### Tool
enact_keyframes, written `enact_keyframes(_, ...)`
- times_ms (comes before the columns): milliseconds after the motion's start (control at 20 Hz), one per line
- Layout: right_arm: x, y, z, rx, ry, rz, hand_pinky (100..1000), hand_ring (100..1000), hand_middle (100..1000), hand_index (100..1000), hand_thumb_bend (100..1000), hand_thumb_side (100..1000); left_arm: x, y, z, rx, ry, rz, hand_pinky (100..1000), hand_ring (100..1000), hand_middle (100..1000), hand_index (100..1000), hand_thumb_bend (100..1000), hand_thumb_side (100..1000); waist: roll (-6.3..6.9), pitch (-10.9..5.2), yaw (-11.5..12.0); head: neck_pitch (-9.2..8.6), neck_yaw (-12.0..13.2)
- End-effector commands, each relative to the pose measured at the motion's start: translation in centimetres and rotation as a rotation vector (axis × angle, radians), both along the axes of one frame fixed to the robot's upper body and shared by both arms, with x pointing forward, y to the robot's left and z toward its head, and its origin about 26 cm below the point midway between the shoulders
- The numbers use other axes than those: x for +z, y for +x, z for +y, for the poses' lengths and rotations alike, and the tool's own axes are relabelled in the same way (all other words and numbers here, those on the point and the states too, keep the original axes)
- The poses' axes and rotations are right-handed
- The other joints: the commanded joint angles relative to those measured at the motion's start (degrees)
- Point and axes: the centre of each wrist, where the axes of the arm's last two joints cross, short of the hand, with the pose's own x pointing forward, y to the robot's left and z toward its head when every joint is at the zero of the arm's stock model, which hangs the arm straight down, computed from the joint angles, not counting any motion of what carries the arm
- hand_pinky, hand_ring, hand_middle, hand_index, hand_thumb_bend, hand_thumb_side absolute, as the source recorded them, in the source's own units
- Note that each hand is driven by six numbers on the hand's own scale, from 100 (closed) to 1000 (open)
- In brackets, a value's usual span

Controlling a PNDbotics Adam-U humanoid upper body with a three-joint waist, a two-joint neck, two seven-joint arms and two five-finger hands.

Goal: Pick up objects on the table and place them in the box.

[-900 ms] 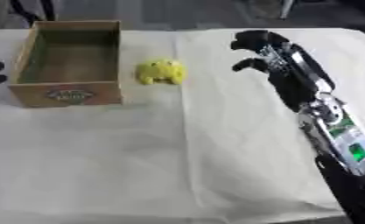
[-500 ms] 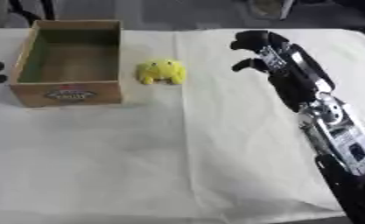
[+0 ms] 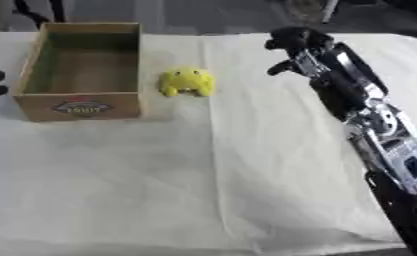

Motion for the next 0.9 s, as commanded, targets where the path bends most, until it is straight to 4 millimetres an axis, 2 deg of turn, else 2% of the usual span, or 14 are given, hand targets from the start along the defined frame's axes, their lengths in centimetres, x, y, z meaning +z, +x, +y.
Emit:
enact_keyframes(50,1.9,0.5,-1.3,0.007,-0.107,-0.052,664,905,735,826,100,540,1.0,-0.1,-0.3,-0.026,0.019,-0.035,747,748,648,766,351,539,0.14,-0.72,0.52,-0.42,-0.47)
enact_keyframes(300,3.7,3.0,-3.1,0.003,-0.288,-0.093,686,930,772,852,100,421,1.5,0.1,-0.9,-0.065,0.025,-0.045,747,749,649,766,350,538,-0.04,-0.32,2.78,-1.03,-1.71)
enact_keyframes(600,4.5,6.9,-4.4,-0.016,-0.431,-0.124,716,955,808,871,100,319,2.3,0.4,-2.1,-0.134,0.036,-0.066,748,750,649,767,347,538,-0.67,0.63,6.55,-1.86,-3.83)
enact_keyframes(750,4.4,8.8,-4.8,-0.03,-0.502,-0.124,751,977,831,886,100,336,2.7,0.4,-2.7,-0.168,0.042,-0.077,747,750,649,767,344,536,-0.96,1.0,8.67,-2.24,-4.84)
enact_keyframes(850,3.9,10.0,-5.2,-0.043,-0.558,-0.109,777,996,849,895,100,411,2.9,0.5,-3.0,-0.184,0.045,-0.083,747,750,649,767,344,537,-1.17,1.19,9.96,-2.43,-5.4)
enact_keyframes(900,3.5,10.6,-5.5,-0.051,-0.58,-0.092,792,1000,857,898,100,421,3.0,0.5,-3.1,-0.19,0.047,-0.085,747,751,649,768,343,537,-1.29,1.27,10.57,-2.51,-5.66)
